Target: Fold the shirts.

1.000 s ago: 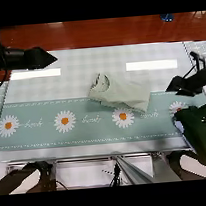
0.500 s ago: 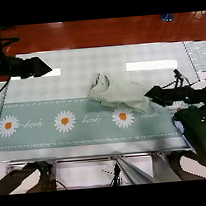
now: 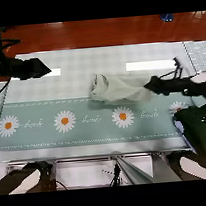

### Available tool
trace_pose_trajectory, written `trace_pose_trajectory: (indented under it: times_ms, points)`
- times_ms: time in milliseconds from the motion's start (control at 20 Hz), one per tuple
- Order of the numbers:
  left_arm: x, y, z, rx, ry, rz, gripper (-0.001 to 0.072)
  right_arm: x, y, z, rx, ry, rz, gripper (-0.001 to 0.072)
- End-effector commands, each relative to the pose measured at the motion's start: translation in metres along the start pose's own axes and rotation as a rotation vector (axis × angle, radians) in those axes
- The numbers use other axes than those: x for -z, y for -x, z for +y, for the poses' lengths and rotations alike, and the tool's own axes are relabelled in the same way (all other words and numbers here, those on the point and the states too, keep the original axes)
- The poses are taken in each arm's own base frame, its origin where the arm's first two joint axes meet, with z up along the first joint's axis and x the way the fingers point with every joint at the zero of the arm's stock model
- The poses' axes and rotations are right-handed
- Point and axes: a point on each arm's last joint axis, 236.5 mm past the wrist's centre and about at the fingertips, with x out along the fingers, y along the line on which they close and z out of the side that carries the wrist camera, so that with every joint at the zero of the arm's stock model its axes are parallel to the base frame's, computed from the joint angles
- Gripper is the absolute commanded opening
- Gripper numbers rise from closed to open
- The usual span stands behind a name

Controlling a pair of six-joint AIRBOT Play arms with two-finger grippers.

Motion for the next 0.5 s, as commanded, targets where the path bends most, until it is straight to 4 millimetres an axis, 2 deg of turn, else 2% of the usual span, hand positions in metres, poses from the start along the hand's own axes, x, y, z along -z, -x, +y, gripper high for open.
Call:
trace_pose_trajectory:
  times_ms: [0, 100, 250, 350, 450]
  points:
    - [-0.003, -0.007, 0.004, -0.004, 0.004, -0.001, 0.0475, -0.039, 0.101, 0.016, 0.066, 0.107, -0.111, 0.0025]
    - [-0.004, -0.018, 0.012, -0.014, 0.0, 0.012, 0.0474, -0.056, 0.172, 0.009, 0.18, 0.136, -0.211, 0.0025]
    - [0.003, -0.041, 0.025, -0.021, 0.025, 0.07, 0.0471, -0.056, 0.262, -0.022, 0.398, 0.039, -0.321, 0.0024]
    - [0.009, -0.058, 0.033, -0.021, 0.045, 0.114, 0.0471, -0.044, 0.303, -0.039, 0.494, -0.052, -0.36, 0.0024]
    - [0.016, -0.074, 0.041, -0.02, 0.066, 0.157, 0.0471, -0.02, 0.328, -0.056, 0.571, -0.141, -0.324, 0.0024]
